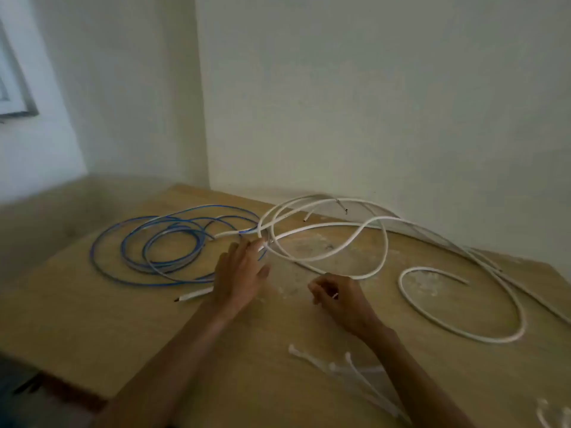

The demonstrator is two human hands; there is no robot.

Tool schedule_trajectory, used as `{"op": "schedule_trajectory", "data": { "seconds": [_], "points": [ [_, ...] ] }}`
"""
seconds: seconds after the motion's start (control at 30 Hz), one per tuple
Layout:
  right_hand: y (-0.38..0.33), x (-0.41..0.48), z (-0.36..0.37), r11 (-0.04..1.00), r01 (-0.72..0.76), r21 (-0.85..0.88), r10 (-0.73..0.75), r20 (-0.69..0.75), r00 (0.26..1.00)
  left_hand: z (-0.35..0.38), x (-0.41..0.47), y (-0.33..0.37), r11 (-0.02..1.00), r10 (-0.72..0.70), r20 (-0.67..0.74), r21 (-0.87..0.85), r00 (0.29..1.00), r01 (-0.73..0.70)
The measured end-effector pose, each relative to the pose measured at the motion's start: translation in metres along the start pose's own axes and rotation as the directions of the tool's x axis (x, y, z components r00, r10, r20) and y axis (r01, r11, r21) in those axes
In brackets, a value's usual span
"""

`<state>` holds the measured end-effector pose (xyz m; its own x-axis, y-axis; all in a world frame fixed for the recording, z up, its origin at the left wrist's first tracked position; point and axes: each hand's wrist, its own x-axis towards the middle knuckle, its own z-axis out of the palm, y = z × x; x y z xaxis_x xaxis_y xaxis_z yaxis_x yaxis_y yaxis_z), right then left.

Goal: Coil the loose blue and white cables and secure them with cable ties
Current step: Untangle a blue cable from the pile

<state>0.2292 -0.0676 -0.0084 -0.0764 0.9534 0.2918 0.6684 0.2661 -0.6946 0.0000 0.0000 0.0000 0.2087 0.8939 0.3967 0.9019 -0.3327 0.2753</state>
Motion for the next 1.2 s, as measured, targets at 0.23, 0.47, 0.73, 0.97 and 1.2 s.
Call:
{"op": "schedule_trajectory", "data": {
  "seconds": [0.23,0.47,0.73,0.97,1.2],
  "points": [
    [0.007,0.002,0.0,1.0,0.008,-0.024,-0.008,0.005,1.0,0.0,0.007,-0.008,0.978,-0.088,0.037,0.194,0.995,0.08],
    [-0.021,0.021,-0.004,0.99,0.141,0.024,-0.139,-0.069,0.988,-0.039,0.007,0.038,0.935,0.187,-0.166,-0.272,0.968,-0.227],
    [-0.037,0.064,-0.031,0.994,0.109,-0.021,-0.109,-0.373,0.921,-0.07,0.053,0.048,0.745,0.338,-0.132,-0.567,0.932,-0.351],
    [-0.01,0.084,-0.126,0.851,0.044,0.524,0.348,-0.625,0.699,-0.075,0.097,-0.012,0.832,0.169,-0.167,-0.503,0.971,-0.232],
    [-0.021,0.07,-0.156,0.807,0.151,0.57,0.284,-0.601,0.747,-0.065,0.1,0.015,0.642,0.033,-0.227,-0.742,0.973,-0.195]
  ]
}}
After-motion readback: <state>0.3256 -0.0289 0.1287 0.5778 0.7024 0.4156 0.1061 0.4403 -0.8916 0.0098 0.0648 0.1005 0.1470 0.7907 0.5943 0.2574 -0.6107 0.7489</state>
